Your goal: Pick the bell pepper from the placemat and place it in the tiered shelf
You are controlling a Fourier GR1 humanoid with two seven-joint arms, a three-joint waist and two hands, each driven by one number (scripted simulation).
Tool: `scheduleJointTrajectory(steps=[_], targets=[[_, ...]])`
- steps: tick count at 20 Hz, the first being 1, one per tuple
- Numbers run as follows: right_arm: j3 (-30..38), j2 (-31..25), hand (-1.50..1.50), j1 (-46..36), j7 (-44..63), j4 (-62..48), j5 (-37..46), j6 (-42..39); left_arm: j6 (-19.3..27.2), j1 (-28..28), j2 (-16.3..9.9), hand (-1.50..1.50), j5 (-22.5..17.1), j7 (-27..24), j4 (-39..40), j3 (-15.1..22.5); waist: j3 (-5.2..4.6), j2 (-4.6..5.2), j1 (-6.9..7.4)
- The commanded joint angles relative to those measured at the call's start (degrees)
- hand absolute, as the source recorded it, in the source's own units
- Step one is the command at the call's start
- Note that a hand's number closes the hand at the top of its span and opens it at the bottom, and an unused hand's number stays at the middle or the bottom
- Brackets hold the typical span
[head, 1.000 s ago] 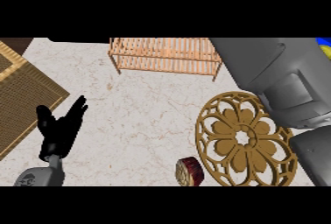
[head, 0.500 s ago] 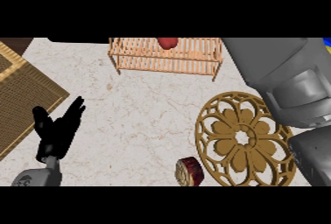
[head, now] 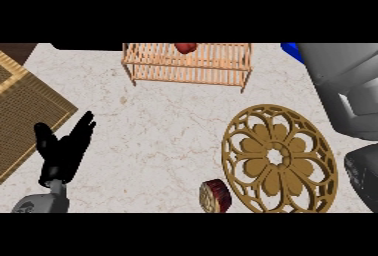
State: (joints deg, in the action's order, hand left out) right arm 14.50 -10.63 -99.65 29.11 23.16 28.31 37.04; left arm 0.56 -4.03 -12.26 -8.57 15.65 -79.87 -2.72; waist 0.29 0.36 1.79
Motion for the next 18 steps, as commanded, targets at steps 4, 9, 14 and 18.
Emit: scheduleJointTrajectory(steps=[4,9,14,18], targets=[[0.83,-6.34,-1.5,2.94,2.07,1.16,1.6,5.74,0.79,-0.27,1.23,0.0,0.35,1.9,2.63,0.23,-0.32,-0.17,-1.51],[2.89,-13.92,-1.5,2.4,6.8,5.01,0.3,3.44,-0.97,2.62,-0.71,0.0,-1.61,1.31,1.86,-2.42,-0.31,-0.59,-2.04],[2.61,-14.49,-1.5,11.68,8.1,16.15,-3.69,-4.67,0.96,4.25,1.74,0.0,1.25,-2.39,3.73,-0.95,-0.28,-1.06,-3.65],[4.04,-18.79,-1.5,17.85,6.16,24.51,-7.3,-9.86,0.32,1.67,0.53,0.0,-0.31,1.3,3.31,-2.23,-0.25,-0.86,-3.39]])
